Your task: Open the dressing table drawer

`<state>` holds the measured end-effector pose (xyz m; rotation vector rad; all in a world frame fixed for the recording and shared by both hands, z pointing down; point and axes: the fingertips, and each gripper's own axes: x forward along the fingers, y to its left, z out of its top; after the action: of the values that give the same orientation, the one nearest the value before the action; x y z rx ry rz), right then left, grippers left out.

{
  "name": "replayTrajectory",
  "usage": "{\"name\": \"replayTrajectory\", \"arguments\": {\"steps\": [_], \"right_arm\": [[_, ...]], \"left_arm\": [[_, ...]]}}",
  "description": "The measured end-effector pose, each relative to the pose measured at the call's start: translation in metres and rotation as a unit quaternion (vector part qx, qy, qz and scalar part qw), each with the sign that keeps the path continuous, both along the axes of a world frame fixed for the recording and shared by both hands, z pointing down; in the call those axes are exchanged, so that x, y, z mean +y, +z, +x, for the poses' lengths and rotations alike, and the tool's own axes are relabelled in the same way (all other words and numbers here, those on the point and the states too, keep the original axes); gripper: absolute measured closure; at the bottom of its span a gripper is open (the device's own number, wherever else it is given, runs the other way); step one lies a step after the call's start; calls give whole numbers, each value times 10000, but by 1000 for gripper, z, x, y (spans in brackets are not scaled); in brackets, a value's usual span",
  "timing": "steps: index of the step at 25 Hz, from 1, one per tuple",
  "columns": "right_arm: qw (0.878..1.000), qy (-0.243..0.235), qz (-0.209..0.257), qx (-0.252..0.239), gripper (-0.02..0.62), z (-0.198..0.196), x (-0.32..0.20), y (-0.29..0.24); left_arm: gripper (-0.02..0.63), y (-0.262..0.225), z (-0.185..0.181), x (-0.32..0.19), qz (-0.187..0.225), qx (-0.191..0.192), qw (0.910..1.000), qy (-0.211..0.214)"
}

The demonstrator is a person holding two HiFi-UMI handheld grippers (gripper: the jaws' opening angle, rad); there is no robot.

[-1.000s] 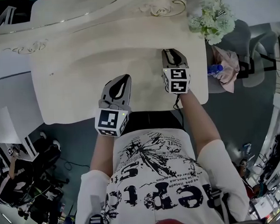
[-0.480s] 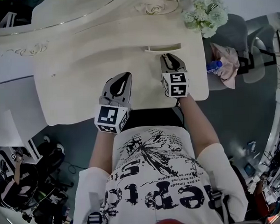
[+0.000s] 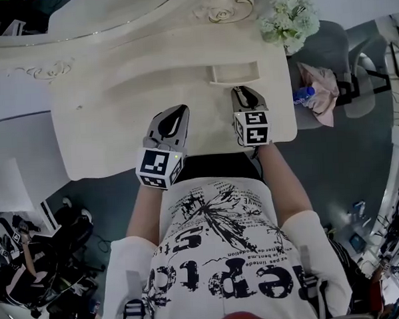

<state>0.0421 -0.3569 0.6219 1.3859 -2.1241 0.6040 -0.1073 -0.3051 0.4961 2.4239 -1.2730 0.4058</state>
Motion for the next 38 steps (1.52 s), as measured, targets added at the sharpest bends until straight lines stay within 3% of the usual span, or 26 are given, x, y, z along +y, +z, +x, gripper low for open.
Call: {"name": "replayTrajectory", "arguments": {"steps": [9, 13, 20, 30, 33, 38], "right_arm": [[9997, 60, -108, 188, 485, 3, 7, -1], [9995, -20, -34, 313, 466, 4, 12, -25], [9949, -516, 839, -217, 474, -2, 7, -111], [9661, -1002, 2263, -730, 575, 8, -9, -231], [9593, -1050, 2502, -778, 578, 11, -5, -249], [9524, -1014, 2720, -925, 578, 18, 1, -260]], "left_arm": [[588, -8, -3, 8, 48, -65, 10000, 45], [588, -18, -4, 5, 104, -93, 9999, -93], [588, -52, 8, -12, 436, -56, 9986, -278], [588, -120, 11, -27, 1181, -139, 9908, -643], [588, -142, 6, -28, 1318, -5, 9878, -828], [588, -163, 10, -26, 1578, -120, 9842, -800]]}}
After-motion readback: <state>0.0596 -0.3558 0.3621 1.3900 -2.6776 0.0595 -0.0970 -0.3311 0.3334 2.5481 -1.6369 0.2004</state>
